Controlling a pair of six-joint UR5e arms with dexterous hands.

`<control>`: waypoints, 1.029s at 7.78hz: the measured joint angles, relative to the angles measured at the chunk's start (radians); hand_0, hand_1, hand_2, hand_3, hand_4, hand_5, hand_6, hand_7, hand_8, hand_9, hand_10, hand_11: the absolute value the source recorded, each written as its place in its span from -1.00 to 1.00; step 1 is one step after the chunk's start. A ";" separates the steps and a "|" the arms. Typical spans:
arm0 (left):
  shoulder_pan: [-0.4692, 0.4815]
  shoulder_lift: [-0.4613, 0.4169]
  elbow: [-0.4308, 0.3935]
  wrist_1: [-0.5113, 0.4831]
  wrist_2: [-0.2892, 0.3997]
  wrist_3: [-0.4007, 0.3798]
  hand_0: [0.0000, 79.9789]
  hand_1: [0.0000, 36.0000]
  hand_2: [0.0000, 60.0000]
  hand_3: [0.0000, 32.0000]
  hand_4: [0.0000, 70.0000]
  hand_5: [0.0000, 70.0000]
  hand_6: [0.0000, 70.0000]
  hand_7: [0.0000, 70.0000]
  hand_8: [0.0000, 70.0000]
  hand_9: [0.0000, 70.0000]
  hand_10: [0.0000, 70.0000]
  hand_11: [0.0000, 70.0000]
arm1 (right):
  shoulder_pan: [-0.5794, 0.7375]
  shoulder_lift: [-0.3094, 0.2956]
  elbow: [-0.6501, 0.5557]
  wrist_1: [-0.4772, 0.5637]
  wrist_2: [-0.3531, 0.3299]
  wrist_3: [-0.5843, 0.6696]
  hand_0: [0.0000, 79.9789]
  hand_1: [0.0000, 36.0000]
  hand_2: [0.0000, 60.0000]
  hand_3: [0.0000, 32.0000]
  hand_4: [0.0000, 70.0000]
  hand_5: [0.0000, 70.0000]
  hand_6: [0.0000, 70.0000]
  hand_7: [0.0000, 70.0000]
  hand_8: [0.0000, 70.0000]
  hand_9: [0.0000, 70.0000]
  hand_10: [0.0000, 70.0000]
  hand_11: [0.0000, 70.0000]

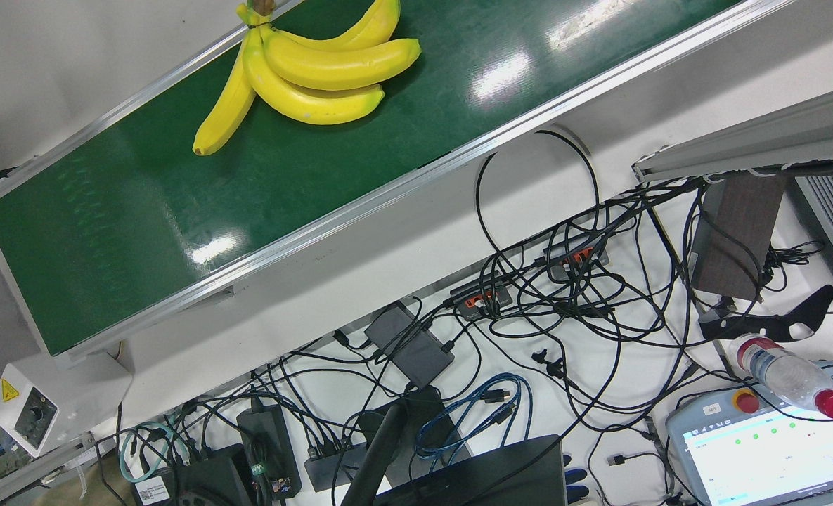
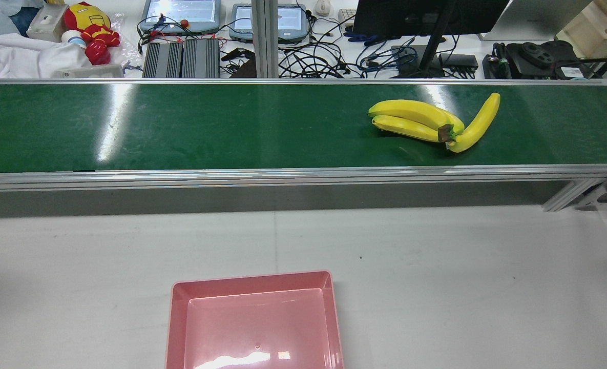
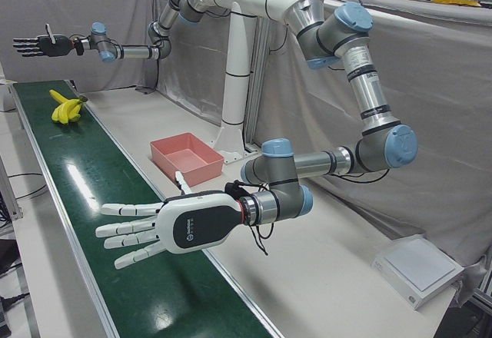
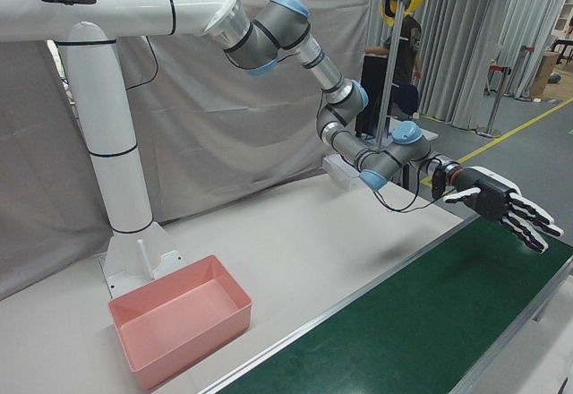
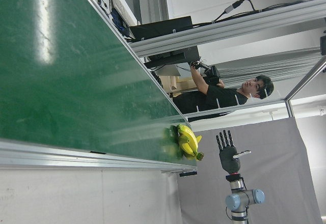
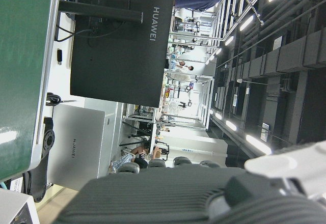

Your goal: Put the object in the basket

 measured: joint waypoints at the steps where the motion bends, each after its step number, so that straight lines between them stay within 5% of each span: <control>1: 0.000 0.000 -0.002 0.001 0.000 0.001 0.47 -0.36 -1.00 -1.00 -0.37 -0.78 -0.93 -0.83 -0.72 -0.77 -0.96 -0.89 | 0.000 0.000 0.000 0.000 0.000 0.000 -1.00 -1.00 -1.00 -1.00 -1.00 -1.00 -1.00 -1.00 -1.00 -1.00 -1.00 -1.00; 3: 0.001 0.004 -0.007 0.000 0.002 0.002 0.50 -0.28 -1.00 -0.86 -0.55 -0.72 -0.96 -0.82 -0.74 -0.78 -0.93 -0.85 | 0.000 0.000 0.000 0.000 0.000 0.000 -1.00 -1.00 -1.00 -1.00 -1.00 -1.00 -1.00 -1.00 -1.00 -1.00 -1.00 -1.00; 8: 0.001 0.003 -0.018 0.001 0.010 0.000 0.49 -0.27 -1.00 -0.72 -0.64 -0.67 -0.97 -0.82 -0.72 -0.76 -0.95 -0.86 | 0.000 0.000 -0.001 0.000 0.000 0.000 -1.00 -1.00 -1.00 -1.00 -1.00 -1.00 -1.00 -1.00 -1.00 -1.00 -1.00 -1.00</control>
